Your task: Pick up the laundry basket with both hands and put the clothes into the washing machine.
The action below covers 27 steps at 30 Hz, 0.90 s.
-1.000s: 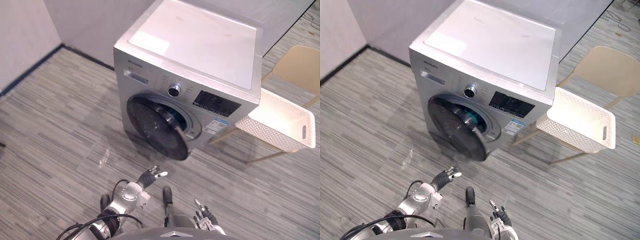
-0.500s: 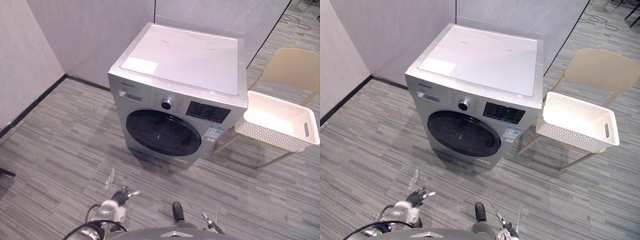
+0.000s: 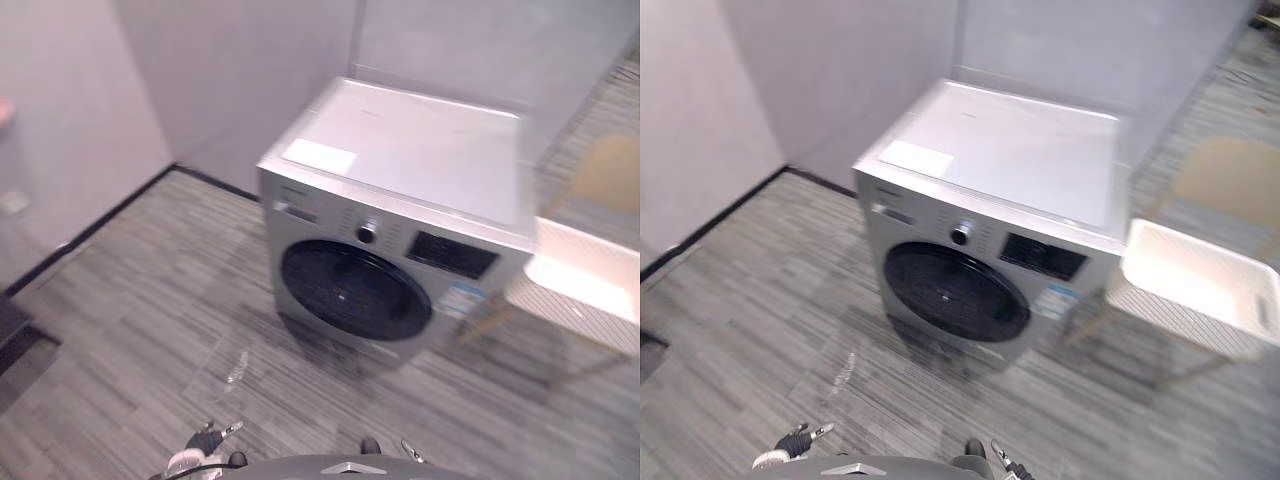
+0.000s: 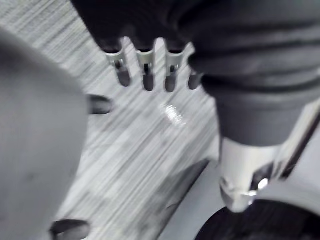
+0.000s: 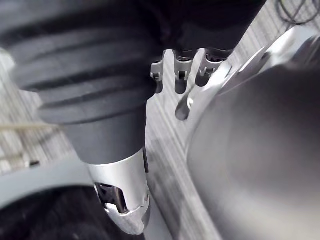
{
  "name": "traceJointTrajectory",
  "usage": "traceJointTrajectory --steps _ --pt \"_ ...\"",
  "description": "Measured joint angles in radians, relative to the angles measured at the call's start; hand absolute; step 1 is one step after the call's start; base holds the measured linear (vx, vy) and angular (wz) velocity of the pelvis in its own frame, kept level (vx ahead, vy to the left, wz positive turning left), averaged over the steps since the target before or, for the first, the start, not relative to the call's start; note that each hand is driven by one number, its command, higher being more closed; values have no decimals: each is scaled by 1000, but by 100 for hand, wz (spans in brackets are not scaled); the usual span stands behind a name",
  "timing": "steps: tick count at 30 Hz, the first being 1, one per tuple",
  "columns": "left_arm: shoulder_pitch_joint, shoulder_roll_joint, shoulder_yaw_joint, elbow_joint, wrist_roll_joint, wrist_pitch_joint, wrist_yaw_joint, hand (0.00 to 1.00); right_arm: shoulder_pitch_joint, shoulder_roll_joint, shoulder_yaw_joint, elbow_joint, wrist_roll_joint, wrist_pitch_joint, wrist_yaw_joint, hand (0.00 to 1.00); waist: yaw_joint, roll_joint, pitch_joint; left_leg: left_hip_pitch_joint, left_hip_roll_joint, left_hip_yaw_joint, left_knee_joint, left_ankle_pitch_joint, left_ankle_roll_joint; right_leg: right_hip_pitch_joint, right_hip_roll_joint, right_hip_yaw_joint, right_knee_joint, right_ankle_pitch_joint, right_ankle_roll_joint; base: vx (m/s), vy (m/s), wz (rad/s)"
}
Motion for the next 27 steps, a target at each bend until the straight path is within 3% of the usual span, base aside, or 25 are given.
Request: traceJointTrajectory --steps 1,2,3,4,6,9,11,12,13,14,15,16,17,19,20,22,24,25,26,27 --pt "7 -11 5 -8 -4 -5 2 0 8 -2 9 -16 -3 1 -1 0 4 4 -1 -10 -8 -30 39 -19 11 -27 -7 12 104 2 -51 12 115 174" --pt "18 -12 22 -23 -23 -6 3 0 7 -3 36 -49 -3 -2 -1 0 1 10 2 -21 -16 -97 91 -41 24 -77 1 51 286 65 -154 20 118 154" --pt "25 -8 47 -34 -45 -5 4 0 6 4 55 -50 -4 -3 -1 0 5 11 7 -27 -23 -152 122 -53 34 -135 34 130 426 132 -165 39 100 150" --pt "29 -1 67 -37 -55 -5 5 0 -3 7 69 -50 -2 -4 0 0 6 7 3 -35 -24 -183 139 -60 35 -153 56 166 474 105 -135 60 13 137" --pt "24 7 131 -37 -93 -6 10 0 -47 15 124 -49 -17 -9 -1 0 7 -30 15 -77 -34 -285 196 -80 36 -211 179 243 505 -57 -74 87 -76 126" --pt "19 3 156 -23 -95 -5 12 0 -67 13 150 -49 -12 -22 -5 0 2 -30 16 -71 -34 -353 182 -82 35 -204 258 288 269 -106 -64 117 -180 76" --pt "14 3 166 -22 -91 -5 12 0 -65 12 183 -51 -1 -20 -10 0 -3 -35 16 -71 -42 -397 173 -96 13 -155 257 310 111 -118 -63 98 -367 89" --pt "6 7 188 -20 -79 -5 13 0 -62 28 188 -49 0 -17 -13 0 -1 -61 9 -43 -56 -424 117 -93 3 -151 238 305 94 -114 -40 169 -390 113" --pt "-2 6 198 -16 -70 -4 13 0 -65 30 186 -50 4 -19 -14 0 -7 -78 4 -46 -70 -425 164 -94 -34 -153 223 278 103 -107 -47 207 -366 105" --pt "-1 -18 226 -17 -62 -2 18 0 -61 12 183 -59 9 -23 -13 0 -4 -49 5 -66 -72 -404 298 -141 -2 -144 227 236 106 -101 -57 180 -217 70" --pt "3 -29 235 -17 -55 -1 20 0 -62 -2 182 -65 10 -24 -13 0 0 -23 5 -51 -62 -406 321 -156 15 -132 237 217 103 -100 -58 163 -204 64" --pt "10 -55 237 -16 -36 3 27 0 -66 -22 174 -76 11 -26 -13 0 -4 25 2 -10 -26 -399 286 -197 20 -116 267 186 92 -104 -66 137 -150 41" --pt "10 -63 240 -17 -25 3 30 0 -84 -23 162 -70 12 -24 -13 0 -1 39 -1 13 8 -380 221 -197 14 -117 284 172 93 -110 -78 128 -148 28" --pt "15 -58 232 -14 -20 6 34 0 -120 -19 154 -43 11 -18 -12 0 -1 46 -6 42 37 -370 152 -166 -25 -113 307 169 87 -114 -92 148 -167 1" --pt "16 -55 217 -14 -18 7 34 0 -132 -13 147 -36 9 -18 -12 0 -7 40 -5 39 40 -365 161 -149 -25 -92 313 163 68 -109 -99 205 -164 13" --pt "18 -44 180 -15 -19 7 34 0 -140 -7 145 -19 7 -19 -12 0 -12 35 -3 11 35 -348 234 -137 -32 -46 312 140 13 -95 -106 141 -75 28" --pt "18 -34 151 -25 -37 6 34 0 -144 -4 139 -5 6 -20 -12 0 -13 28 5 -75 27 -299 414 -127 -44 -2 312 108 -23 -82 -113 74 -45 42" --pt "14 -33 151 -33 -40 5 34 0 -145 -2 139 -5 6 -20 -12 0 -14 30 13 -105 28 -279 476 -116 -32 8 312 98 -25 -80 -117 65 -56 43" --pt "8 -29 146 -38 -49 2 35 0 -140 0 133 -1 6 -23 -12 0 -10 31 35 -147 40 -213 564 -83 -27 43 314 80 -30 -74 -125 71 -67 42" --pt "11 -15 141 -37 -56 3 34 0 -141 9 108 7 7 -26 -12 0 -5 16 53 -142 57 -142 577 -41 -24 85 303 58 -44 -73 -129 76 -81 50"
